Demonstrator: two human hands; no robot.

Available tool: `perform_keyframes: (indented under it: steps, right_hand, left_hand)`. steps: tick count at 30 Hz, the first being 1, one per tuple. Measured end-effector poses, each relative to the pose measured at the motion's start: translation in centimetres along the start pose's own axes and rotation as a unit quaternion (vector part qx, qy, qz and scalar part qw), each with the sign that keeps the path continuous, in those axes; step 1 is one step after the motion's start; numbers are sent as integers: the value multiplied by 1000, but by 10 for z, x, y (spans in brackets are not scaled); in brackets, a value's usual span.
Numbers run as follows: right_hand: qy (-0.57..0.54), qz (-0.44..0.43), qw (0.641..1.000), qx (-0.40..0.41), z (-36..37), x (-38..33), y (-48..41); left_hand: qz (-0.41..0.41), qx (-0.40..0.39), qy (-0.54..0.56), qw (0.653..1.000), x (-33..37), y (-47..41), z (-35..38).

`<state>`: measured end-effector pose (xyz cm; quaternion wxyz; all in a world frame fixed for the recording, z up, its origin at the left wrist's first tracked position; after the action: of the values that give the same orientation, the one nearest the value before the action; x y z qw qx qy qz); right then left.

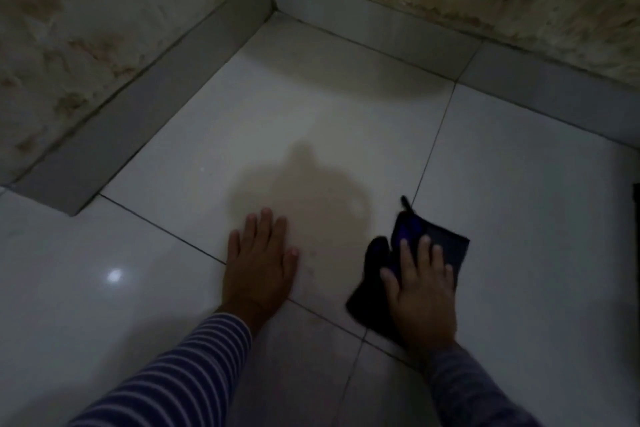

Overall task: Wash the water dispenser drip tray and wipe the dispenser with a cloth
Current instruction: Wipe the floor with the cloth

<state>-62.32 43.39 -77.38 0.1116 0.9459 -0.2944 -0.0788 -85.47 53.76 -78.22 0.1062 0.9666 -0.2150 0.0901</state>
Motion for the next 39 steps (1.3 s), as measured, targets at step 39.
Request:
perform_keyframes:
  steps: [39]
  right_hand:
    - [-21, -99, 995, -12, 13, 14, 46]
  left_hand:
    - [169, 17, 10, 985, 138, 17, 14]
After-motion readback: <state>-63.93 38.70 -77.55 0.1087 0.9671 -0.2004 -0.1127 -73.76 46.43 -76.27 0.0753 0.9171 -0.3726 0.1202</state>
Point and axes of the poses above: each hand's wrist, its own y-axis away from the middle knuckle, its own z-axis out of the palm, x = y × z, the point moved 10 cm from there along -y, towards the middle knuckle, and after that the axes turned 9 degrees about z, right-handed, at the moved point
